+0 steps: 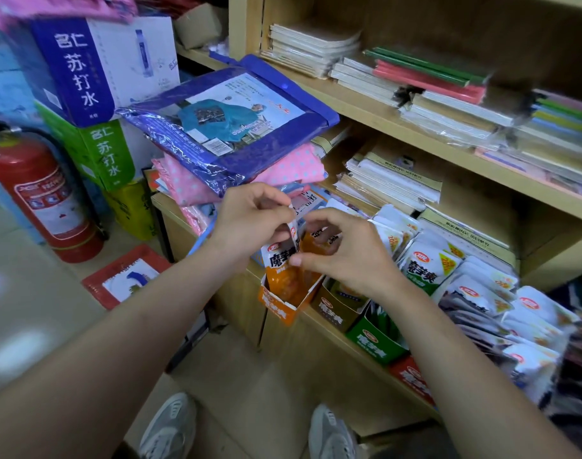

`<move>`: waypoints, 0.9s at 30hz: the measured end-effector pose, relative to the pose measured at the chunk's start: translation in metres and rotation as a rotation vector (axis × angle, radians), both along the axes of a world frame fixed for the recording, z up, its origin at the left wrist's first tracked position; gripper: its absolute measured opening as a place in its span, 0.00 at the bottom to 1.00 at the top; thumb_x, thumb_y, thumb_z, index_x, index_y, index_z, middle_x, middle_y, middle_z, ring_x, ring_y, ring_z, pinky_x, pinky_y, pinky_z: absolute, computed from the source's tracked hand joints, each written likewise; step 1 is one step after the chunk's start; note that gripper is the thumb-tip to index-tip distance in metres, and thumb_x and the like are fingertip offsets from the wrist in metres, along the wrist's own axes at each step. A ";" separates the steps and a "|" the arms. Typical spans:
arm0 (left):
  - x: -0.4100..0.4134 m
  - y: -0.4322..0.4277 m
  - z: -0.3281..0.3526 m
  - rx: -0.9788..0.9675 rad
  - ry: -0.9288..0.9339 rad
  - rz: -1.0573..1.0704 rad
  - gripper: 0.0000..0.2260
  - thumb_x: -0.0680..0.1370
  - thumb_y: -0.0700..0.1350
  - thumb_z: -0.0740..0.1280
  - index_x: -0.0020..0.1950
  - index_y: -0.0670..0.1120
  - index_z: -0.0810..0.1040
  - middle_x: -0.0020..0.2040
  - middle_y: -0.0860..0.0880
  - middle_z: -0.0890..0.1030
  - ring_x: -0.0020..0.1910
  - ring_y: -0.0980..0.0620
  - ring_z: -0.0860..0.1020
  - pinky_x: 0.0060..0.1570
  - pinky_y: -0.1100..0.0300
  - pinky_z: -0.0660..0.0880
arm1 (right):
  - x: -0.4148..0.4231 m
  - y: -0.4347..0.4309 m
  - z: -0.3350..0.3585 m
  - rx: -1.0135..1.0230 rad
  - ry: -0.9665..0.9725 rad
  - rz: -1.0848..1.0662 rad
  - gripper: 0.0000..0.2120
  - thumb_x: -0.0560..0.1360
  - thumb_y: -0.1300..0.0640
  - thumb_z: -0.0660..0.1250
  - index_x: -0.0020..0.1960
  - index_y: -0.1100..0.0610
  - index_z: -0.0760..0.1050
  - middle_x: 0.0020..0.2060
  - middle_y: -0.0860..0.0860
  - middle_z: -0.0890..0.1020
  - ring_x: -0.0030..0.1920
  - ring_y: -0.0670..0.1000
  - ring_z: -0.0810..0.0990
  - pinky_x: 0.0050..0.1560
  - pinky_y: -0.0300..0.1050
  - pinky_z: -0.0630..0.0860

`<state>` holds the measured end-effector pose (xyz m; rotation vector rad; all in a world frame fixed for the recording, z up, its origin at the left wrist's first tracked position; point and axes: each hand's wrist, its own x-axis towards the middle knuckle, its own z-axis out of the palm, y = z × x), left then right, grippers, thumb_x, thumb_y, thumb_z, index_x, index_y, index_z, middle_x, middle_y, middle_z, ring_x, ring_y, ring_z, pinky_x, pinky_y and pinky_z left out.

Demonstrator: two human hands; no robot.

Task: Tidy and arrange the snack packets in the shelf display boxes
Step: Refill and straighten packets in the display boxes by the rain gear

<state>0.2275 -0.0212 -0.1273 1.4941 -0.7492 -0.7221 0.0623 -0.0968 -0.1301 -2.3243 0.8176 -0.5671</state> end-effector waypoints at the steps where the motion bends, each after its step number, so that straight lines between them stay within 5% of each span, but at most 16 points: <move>1: -0.002 -0.001 0.000 0.003 0.008 -0.003 0.06 0.74 0.33 0.74 0.48 0.42 0.83 0.40 0.42 0.81 0.31 0.55 0.82 0.32 0.64 0.78 | 0.003 0.000 -0.003 -0.027 0.001 -0.006 0.26 0.66 0.43 0.80 0.62 0.47 0.78 0.49 0.41 0.82 0.48 0.41 0.80 0.46 0.39 0.79; 6: 0.003 0.000 0.003 -0.011 0.056 -0.035 0.05 0.76 0.36 0.74 0.50 0.42 0.82 0.41 0.42 0.85 0.34 0.52 0.85 0.33 0.63 0.80 | 0.008 -0.004 -0.005 -0.060 -0.087 -0.006 0.08 0.74 0.55 0.74 0.53 0.53 0.84 0.42 0.46 0.85 0.42 0.43 0.83 0.43 0.44 0.81; 8: 0.012 0.000 -0.003 -0.019 -0.071 -0.014 0.04 0.76 0.39 0.75 0.49 0.45 0.83 0.41 0.45 0.85 0.35 0.55 0.84 0.33 0.62 0.78 | 0.003 -0.010 -0.004 -0.098 -0.117 -0.097 0.04 0.75 0.59 0.72 0.49 0.56 0.84 0.39 0.48 0.85 0.39 0.45 0.82 0.41 0.50 0.82; 13: 0.036 0.003 -0.020 0.117 -0.474 -0.133 0.12 0.71 0.47 0.80 0.52 0.52 0.83 0.46 0.56 0.85 0.46 0.60 0.82 0.48 0.59 0.78 | -0.009 -0.030 -0.002 -0.099 -0.223 -0.306 0.12 0.75 0.62 0.74 0.40 0.47 0.78 0.35 0.48 0.83 0.33 0.50 0.84 0.37 0.55 0.82; 17: 0.036 0.006 -0.033 0.216 -0.672 -0.277 0.15 0.70 0.50 0.79 0.53 0.49 0.84 0.50 0.55 0.86 0.48 0.57 0.83 0.49 0.49 0.81 | -0.008 -0.039 -0.005 -0.151 -0.203 -0.355 0.09 0.74 0.62 0.75 0.38 0.52 0.79 0.34 0.49 0.82 0.36 0.51 0.83 0.40 0.54 0.82; 21: 0.041 0.004 -0.035 0.183 -0.783 -0.260 0.06 0.73 0.44 0.78 0.46 0.48 0.84 0.46 0.52 0.86 0.42 0.55 0.81 0.44 0.47 0.79 | -0.003 -0.041 -0.013 -0.259 0.048 -0.281 0.07 0.70 0.61 0.77 0.46 0.59 0.82 0.37 0.52 0.82 0.39 0.53 0.80 0.44 0.54 0.80; 24: 0.043 0.004 -0.034 0.081 -0.727 -0.245 0.07 0.74 0.40 0.76 0.47 0.51 0.83 0.44 0.56 0.85 0.42 0.55 0.82 0.43 0.51 0.79 | -0.001 -0.038 -0.014 -0.217 0.060 -0.255 0.22 0.69 0.59 0.79 0.61 0.56 0.79 0.42 0.50 0.81 0.42 0.51 0.79 0.48 0.51 0.80; 27: 0.043 0.004 -0.034 0.002 -0.669 -0.210 0.07 0.77 0.39 0.73 0.51 0.50 0.83 0.49 0.52 0.86 0.45 0.54 0.84 0.41 0.53 0.81 | -0.002 -0.035 -0.011 -0.243 -0.016 -0.277 0.20 0.71 0.59 0.78 0.62 0.55 0.80 0.51 0.51 0.82 0.46 0.49 0.78 0.52 0.52 0.80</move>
